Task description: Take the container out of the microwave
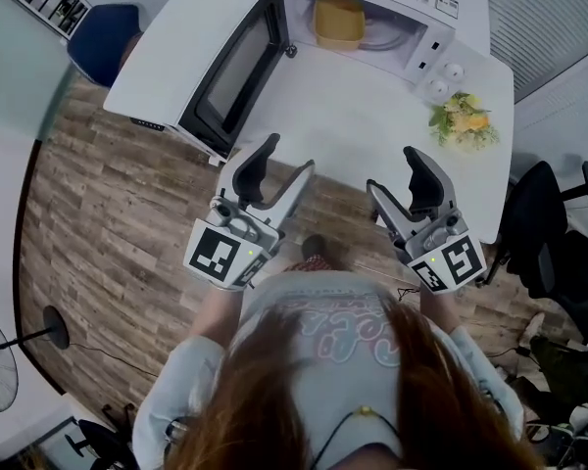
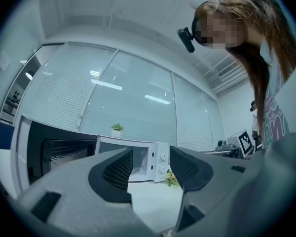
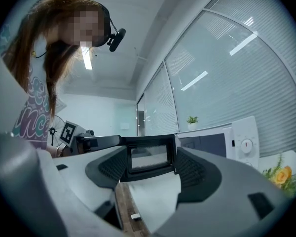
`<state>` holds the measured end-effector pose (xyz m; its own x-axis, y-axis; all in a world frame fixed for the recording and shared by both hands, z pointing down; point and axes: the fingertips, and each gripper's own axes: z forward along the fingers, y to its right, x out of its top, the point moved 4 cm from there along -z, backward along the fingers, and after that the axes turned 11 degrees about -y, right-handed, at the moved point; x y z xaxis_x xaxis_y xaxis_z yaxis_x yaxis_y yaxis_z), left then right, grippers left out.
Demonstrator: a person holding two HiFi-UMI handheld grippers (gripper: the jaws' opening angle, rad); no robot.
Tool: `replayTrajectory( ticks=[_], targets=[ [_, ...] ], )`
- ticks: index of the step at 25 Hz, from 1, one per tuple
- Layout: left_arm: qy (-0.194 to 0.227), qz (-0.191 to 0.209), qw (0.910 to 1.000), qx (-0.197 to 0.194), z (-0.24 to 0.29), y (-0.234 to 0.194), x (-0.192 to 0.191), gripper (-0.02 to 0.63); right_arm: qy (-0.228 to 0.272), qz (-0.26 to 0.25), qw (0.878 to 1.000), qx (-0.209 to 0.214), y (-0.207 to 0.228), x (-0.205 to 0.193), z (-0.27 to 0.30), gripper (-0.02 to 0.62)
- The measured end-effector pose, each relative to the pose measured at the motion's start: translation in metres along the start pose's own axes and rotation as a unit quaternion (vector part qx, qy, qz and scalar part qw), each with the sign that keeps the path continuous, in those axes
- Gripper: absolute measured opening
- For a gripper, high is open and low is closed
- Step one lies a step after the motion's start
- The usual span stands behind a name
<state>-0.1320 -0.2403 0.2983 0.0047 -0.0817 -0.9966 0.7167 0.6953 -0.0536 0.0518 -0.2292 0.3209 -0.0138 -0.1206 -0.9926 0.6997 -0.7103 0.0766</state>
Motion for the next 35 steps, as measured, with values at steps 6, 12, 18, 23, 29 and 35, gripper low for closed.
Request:
replayTrajectory(
  ticks=[6, 12, 18, 23, 29, 35],
  targets=[
    [0.000, -0.006, 0.9996, -0.026, 0.012, -0.011, -0.001, 0.207, 0.002, 0.007, 1.000, -0.015, 0.002, -0.001, 0.011, 0.302],
    [-0.004, -0.017, 0.9992, -0.037, 0.023, -0.020, -0.008, 0.207, -0.002, 0.008, 1.000, -0.026, 0.005, -0.003, 0.017, 0.302],
    [-0.014, -0.026, 0.9989, -0.036, 0.026, -0.023, -0.017, 0.207, -0.014, 0.013, 1.000, -0.024, 0.005, -0.009, 0.019, 0.302],
    [-0.011, -0.025, 0.9993, -0.024, 0.029, -0.029, -0.016, 0.207, -0.014, 0.003, 1.000, -0.008, 0.006, -0.007, 0.031, 0.302],
    [-0.014, -0.026, 0.9994, -0.015, 0.040, -0.044, -0.015, 0.207, -0.007, -0.005, 1.000, 0.007, 0.021, 0.000, 0.050, 0.302],
    [-0.021, -0.030, 0.9993, -0.012, 0.059, -0.055, -0.018, 0.207, 0.003, -0.017, 1.000, 0.020, 0.039, 0.011, 0.070, 0.302]
  ],
)
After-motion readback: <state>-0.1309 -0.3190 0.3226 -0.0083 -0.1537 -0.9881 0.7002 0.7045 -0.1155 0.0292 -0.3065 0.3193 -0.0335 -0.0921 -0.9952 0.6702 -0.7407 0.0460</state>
